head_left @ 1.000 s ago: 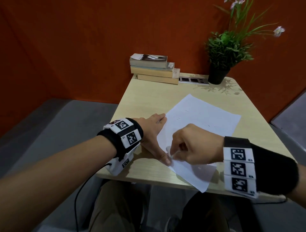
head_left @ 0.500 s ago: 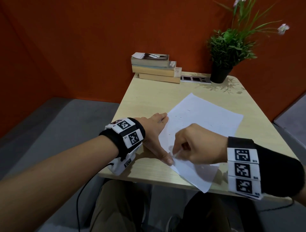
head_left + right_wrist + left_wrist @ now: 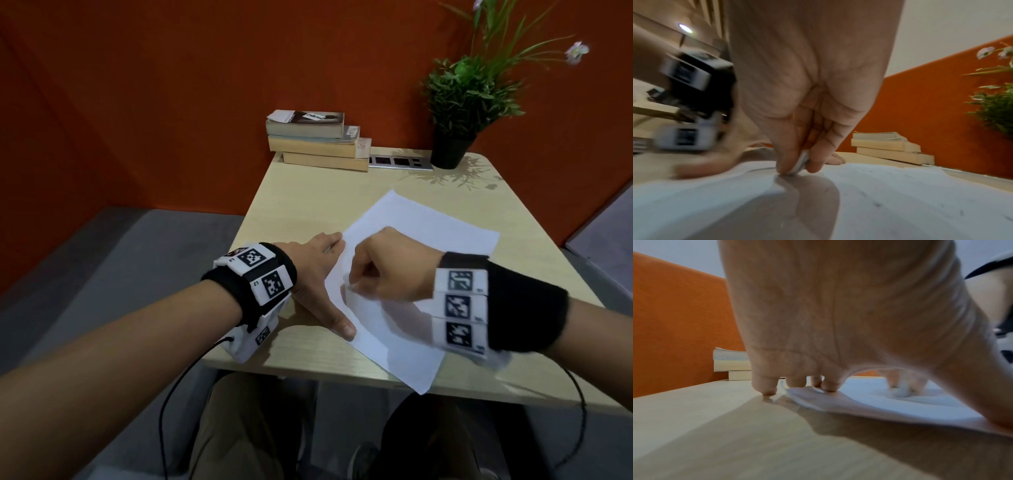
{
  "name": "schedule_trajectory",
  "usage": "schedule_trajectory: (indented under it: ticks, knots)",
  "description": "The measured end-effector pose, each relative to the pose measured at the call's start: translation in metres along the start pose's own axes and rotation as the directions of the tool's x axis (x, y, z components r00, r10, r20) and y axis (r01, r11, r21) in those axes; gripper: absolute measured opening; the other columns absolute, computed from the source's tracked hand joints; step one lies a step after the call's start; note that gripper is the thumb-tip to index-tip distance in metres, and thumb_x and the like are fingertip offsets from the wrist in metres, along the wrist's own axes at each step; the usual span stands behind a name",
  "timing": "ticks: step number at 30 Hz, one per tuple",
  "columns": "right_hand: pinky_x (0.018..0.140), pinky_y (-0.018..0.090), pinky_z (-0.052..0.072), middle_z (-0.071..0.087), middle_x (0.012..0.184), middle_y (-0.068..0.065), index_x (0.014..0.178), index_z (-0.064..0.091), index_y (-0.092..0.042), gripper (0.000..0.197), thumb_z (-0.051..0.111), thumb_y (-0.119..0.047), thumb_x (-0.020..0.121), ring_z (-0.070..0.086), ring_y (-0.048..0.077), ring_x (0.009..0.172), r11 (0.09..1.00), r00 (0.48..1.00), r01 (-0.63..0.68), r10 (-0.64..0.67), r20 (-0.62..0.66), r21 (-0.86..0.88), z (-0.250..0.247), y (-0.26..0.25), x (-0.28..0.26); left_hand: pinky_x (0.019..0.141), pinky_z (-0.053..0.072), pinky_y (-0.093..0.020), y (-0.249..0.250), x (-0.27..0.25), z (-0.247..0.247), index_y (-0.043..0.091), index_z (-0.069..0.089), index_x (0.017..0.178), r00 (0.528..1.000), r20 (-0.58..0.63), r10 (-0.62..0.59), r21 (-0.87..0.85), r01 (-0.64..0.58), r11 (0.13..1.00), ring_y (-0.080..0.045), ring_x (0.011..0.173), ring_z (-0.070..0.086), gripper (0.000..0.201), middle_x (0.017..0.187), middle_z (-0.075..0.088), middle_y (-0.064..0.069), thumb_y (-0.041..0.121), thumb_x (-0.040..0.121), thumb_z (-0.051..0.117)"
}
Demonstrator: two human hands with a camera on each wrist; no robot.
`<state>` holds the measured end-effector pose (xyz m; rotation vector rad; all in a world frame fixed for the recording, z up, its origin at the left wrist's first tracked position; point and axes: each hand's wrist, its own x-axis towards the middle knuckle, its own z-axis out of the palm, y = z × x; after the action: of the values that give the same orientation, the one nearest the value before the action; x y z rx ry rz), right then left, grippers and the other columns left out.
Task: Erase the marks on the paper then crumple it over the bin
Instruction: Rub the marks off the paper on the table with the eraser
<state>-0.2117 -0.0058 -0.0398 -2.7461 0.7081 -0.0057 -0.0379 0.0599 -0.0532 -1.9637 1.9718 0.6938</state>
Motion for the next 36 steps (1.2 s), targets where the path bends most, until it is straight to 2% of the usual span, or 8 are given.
schedule_trajectory:
  ticks: [6,12,18,20,23,28,33,36]
  knots:
    - [0.062,0.005,0.04,0.058,0.068,-0.026,0.09,0.079,-0.027,0.01,0.077,-0.024,0.081,0.057,-0.011,0.07,0.996,0.984,0.055,-0.067,0.168,0.076,0.0,-0.001,-0.036,0.124,0.017,-0.045,0.001,0.0,0.001,0.027,-0.023,0.155,1.0,0.017,-0.013,0.02,0.012,1.0,-0.009,0.153,-0.01,0.168,0.159,-0.031,0.02,0.1,0.03,0.062]
    - [0.074,0.021,0.053,0.07,0.079,-0.018,0.087,0.076,-0.028,0.003,0.075,-0.028,0.084,0.065,0.0,0.079,0.981,0.982,-0.177,0.182,-0.055,0.084,-0.011,0.04,-0.012,0.125,0.011,-0.04,0.003,-0.006,-0.007,0.02,-0.017,0.158,1.0,-0.004,0.015,0.042,-0.015,0.999,-0.01,0.153,-0.007,0.161,0.164,-0.025,0.013,0.093,0.043,0.068]
    - [0.07,0.024,0.052,0.068,0.071,-0.014,0.087,0.074,-0.026,0.004,0.075,-0.025,0.083,0.062,0.002,0.071,0.978,0.977,-0.207,0.208,-0.055,0.03,-0.009,0.042,-0.008,0.112,0.036,-0.041,0.016,-0.006,-0.022,0.016,0.037,0.148,0.994,-0.096,0.06,0.072,-0.053,0.996,-0.023,0.144,0.03,0.115,0.163,0.012,0.003,0.086,0.061,0.066]
    - [0.067,0.021,0.049,0.068,0.072,-0.014,0.087,0.076,-0.026,0.005,0.076,-0.026,0.082,0.062,0.002,0.071,0.979,0.977,-0.202,0.203,-0.067,0.032,-0.009,0.041,-0.007,0.115,0.029,-0.035,0.02,0.001,-0.021,0.022,0.032,0.154,0.991,-0.101,0.09,0.045,-0.086,0.995,-0.017,0.15,0.02,0.117,0.166,0.003,0.008,0.09,0.063,0.059]
    - [0.064,0.018,0.046,0.065,0.07,-0.017,0.085,0.076,-0.025,0.006,0.077,-0.028,0.08,0.061,-0.001,0.068,0.984,0.981,-0.177,0.18,-0.08,0.035,-0.008,0.039,-0.004,0.118,0.028,-0.041,0.025,0.013,-0.012,0.02,0.023,0.156,0.99,-0.074,0.123,0.039,-0.121,0.992,-0.017,0.151,0.018,0.131,0.16,0.017,0.004,0.095,0.054,0.058]
    - [0.066,0.024,0.05,0.066,0.078,-0.012,0.085,0.078,-0.025,0.007,0.074,-0.024,0.079,0.064,0.009,0.073,0.979,0.972,-0.2,0.203,-0.119,0.037,-0.003,0.039,0.016,0.119,0.026,-0.048,0.021,0.023,-0.002,0.049,-0.006,0.155,0.989,-0.052,0.136,-0.047,-0.139,0.989,-0.011,0.153,0.01,0.141,0.163,-0.015,0.025,0.098,0.042,0.063]
    - [0.07,0.032,0.059,0.069,0.08,-0.006,0.082,0.079,-0.021,0.011,0.071,-0.015,0.078,0.068,0.016,0.076,0.977,0.971,-0.214,0.214,-0.109,0.014,-0.008,0.038,0.033,0.119,0.027,-0.048,0.018,0.026,0.0,0.049,-0.011,0.154,0.994,-0.039,0.102,-0.076,-0.104,0.992,-0.01,0.152,0.012,0.152,0.16,-0.021,0.03,0.102,0.032,0.061]
    - [0.072,0.025,0.054,0.068,0.078,-0.01,0.085,0.08,-0.021,0.011,0.071,-0.017,0.079,0.065,0.009,0.075,0.989,0.985,-0.15,0.15,-0.085,0.007,-0.006,0.033,0.019,0.119,0.028,-0.047,0.019,0.024,0.0,0.046,-0.014,0.155,0.996,-0.032,0.082,-0.065,-0.084,0.994,-0.009,0.152,0.012,0.159,0.16,-0.025,0.028,0.106,0.024,0.054]
